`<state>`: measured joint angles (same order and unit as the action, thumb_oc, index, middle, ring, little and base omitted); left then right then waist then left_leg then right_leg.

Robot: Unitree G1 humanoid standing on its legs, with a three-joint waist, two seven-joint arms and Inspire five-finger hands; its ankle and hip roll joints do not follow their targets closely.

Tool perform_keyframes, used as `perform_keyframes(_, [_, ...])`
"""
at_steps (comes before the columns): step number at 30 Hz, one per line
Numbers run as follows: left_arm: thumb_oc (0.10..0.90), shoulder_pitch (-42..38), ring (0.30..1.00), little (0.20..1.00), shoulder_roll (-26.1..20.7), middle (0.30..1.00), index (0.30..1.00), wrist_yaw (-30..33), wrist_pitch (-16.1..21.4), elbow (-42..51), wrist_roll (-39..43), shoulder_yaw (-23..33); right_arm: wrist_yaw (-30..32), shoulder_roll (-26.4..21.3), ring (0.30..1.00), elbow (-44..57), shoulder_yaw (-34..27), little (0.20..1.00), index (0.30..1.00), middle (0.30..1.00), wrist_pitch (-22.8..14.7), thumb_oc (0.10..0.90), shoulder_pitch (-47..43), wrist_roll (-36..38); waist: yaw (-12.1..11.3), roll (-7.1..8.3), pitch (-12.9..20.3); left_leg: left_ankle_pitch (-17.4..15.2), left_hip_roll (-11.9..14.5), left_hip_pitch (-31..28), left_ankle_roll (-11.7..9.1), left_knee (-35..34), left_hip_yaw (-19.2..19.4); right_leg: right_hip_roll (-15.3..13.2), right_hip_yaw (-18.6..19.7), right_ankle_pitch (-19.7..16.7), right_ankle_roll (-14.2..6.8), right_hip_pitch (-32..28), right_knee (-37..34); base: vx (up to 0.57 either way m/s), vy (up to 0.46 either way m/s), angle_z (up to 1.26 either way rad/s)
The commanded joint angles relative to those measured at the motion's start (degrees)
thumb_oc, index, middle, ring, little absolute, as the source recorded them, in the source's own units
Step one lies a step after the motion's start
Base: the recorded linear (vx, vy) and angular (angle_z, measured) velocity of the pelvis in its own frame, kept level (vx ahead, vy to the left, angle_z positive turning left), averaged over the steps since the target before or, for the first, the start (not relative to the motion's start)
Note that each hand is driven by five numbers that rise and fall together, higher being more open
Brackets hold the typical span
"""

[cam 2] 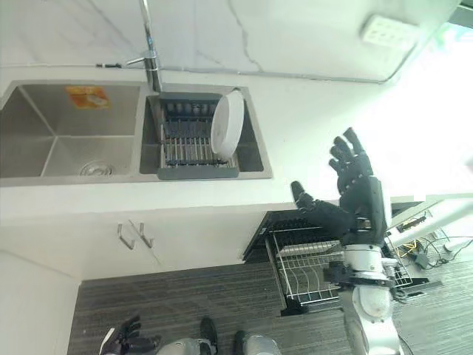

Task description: Place the dishes in the dishwasher.

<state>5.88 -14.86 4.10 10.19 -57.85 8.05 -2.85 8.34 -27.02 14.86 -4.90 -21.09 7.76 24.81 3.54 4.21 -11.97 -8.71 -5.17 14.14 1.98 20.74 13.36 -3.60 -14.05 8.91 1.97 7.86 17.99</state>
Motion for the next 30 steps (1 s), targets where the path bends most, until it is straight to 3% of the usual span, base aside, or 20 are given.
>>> perform_keyframes(1, [0.8,1.9,0.9,0.9,1.2,0.9,0.9,0.2,0.2,-0.1,0.7,-0.8,-0.4,-2.9,0.9,1.8,-3.9,0.9,0.9,0.9,-4.1,0.8,-7.7,0.9,-2.3,-4.29,2.6,-6.8,3.6,-5.0,1.2,-3.5,-4.3,-0.4,-1.6,2.1,-8.5,-1.5,-0.8,0.01,-0.194,0.0])
perform_keyframes(6, [0.8,2.2,0.9,0.9,1.6,0.9,0.9,0.3,-1.4,-1.2,-1.2,-0.5,-3.0,-3.2,0.9,1.9,-2.5,0.9,0.9,0.9,-3.1,0.8,-7.6,2.5,-1.3,-4.21,3.3,-6.5,3.3,-6.6,0.2,-3.5,-3.3,0.4,0.7,4.1,-7.2,-1.2,-0.8,0.0,-0.208,-0.06])
perform_keyframes(8, [0.8,1.7,0.9,0.9,1.8,0.9,0.9,1.6,-1.9,-1.0,-0.8,-1.0,-3.4,-3.6,0.9,1.8,-1.5,0.9,0.9,0.9,-3.6,0.8,-7.7,1.3,-1.4,-3.04,2.4,-5.5,1.8,-8.7,-0.1,-3.5,-3.2,-0.4,2.0,4.4,-6.2,-2.0,-0.8,0.06,-0.078,0.2])
perform_keyframes(9, [0.8,1.7,0.9,0.9,2.0,0.9,0.9,1.9,-2.0,-1.0,-1.1,-1.1,-3.2,-3.8,0.9,1.7,-1.4,0.9,0.9,0.9,-3.7,0.8,-7.8,1.2,-2.0,-2.33,1.8,-4.5,0.8,-9.1,-0.4,-3.5,-4.8,-0.8,2.9,4.3,-5.9,-2.7,-0.8,0.14,-0.059,0.11])
perform_keyframes(10, [0.8,2.1,0.9,0.9,2.2,0.9,0.9,2.4,-2.7,-1.1,-1.7,-1.0,-2.8,-4.0,0.9,1.1,-0.8,0.9,0.9,0.9,-3.6,0.8,-8.3,1.3,-3.4,-1.67,0.7,-1.3,-0.4,-7.3,-1.2,-3.5,-9.1,-0.1,5.4,4.0,-5.5,-3.6,-0.8,0.15,-0.004,-0.07])
perform_keyframes(12, [0.8,2.7,0.9,0.9,2.6,0.9,0.9,2.8,-4.1,-1.0,-1.6,-0.8,-2.5,-4.1,0.9,0.4,0.4,0.9,0.9,0.9,-3.0,0.8,-10.1,2.0,-4.6,-2.83,-0.1,-1.1,0.4,-3.9,-1.5,-3.5,-13.1,2.0,7.8,4.3,-5.5,-4.3,-0.8,0.16,0.099,-0.63])
perform_keyframes(14, [0.8,3.0,0.9,0.9,3.2,0.9,0.9,2.7,-5.5,-2.1,-0.5,-0.6,-0.6,-3.7,0.9,0.3,2.0,0.9,0.9,0.9,-2.4,0.8,-12.0,-0.3,-5.9,-4.5,-1.3,3.8,1.2,1.6,-3.3,-3.5,-16.1,4.0,10.6,5.5,-4.9,-6.3,-0.8,0.18,0.157,-0.83])
perform_keyframes(19, [0.8,2.9,0.9,0.9,3.5,0.9,0.9,0.6,-8.7,-8.0,3.2,0.0,-0.2,-4.7,0.9,0.1,2.1,0.9,0.9,0.9,-1.0,0.8,-13.8,0.9,-5.3,-5.04,-0.2,0.5,1.4,0.3,-1.7,-3.5,-14.4,2.8,9.7,6.6,-5.4,-6.8,-0.8,0.24,0.209,-0.59])
perform_keyframes(22, [0.8,2.8,0.9,0.9,3.6,0.9,0.9,0.8,-9.3,-10.8,5.5,1.0,-0.6,-4.3,0.9,0.2,1.9,0.9,0.9,0.9,-0.4,0.8,-14.4,2.2,-5.5,-4.88,0.9,-2.7,1.8,-3.7,-0.2,-3.5,-12.9,0.2,5.5,5.8,-6.5,-6.9,-0.8,0.25,0.112,-0.9])
perform_keyframes(24, [0.8,2.5,0.9,0.9,3.3,0.9,0.9,1.1,-9.3,-11.4,4.6,0.9,-0.3,-3.9,0.9,-0.5,2.2,0.9,0.9,0.9,-0.3,0.8,-15.5,3.0,-6.1,-5.18,1.1,-3.5,2.4,-4.3,0.8,-3.5,-12.1,0.0,2.8,5.6,-6.2,-8.3,-0.8,0.23,0.076,-0.41])
perform_keyframes(27, [0.8,1.8,0.9,0.9,2.6,0.9,0.9,2.4,-10.3,-11.3,5.4,0.5,0.0,-2.9,0.9,-0.5,3.4,0.9,0.9,0.9,-0.2,0.8,-16.0,3.1,-5.6,-5.88,0.2,-4.6,1.7,-5.9,2.5,-3.5,-13.4,1.0,2.7,0.7,-7.5,-5.9,4.7,0.15,-0.008,-0.45])
perform_keyframes(29, [0.8,1.5,0.9,0.9,2.1,0.9,0.9,2.9,-11.8,-10.6,5.9,0.5,-1.4,-2.7,0.9,-1.2,4.3,0.9,0.9,0.9,-1.1,0.8,-16.7,3.1,-6.2,-5.99,-0.4,-4.9,1.8,-6.8,1.9,-3.5,-13.1,-2.0,0.3,0.0,-8.0,-5.0,-0.8,0.09,-0.168,-0.14])
perform_keyframes(30, [0.8,1.5,0.9,0.9,2.1,0.9,0.9,3.0,-11.8,-10.4,5.8,0.7,-2.1,-2.7,0.9,-1.6,4.7,0.9,0.9,0.9,-1.5,0.8,-17.3,3.2,-6.4,-5.57,-0.9,-5.3,1.8,-7.2,1.5,-3.5,-12.3,-5.2,0.1,-1.7,-9.2,-2.3,-0.8,0.03,-0.188,-0.37])
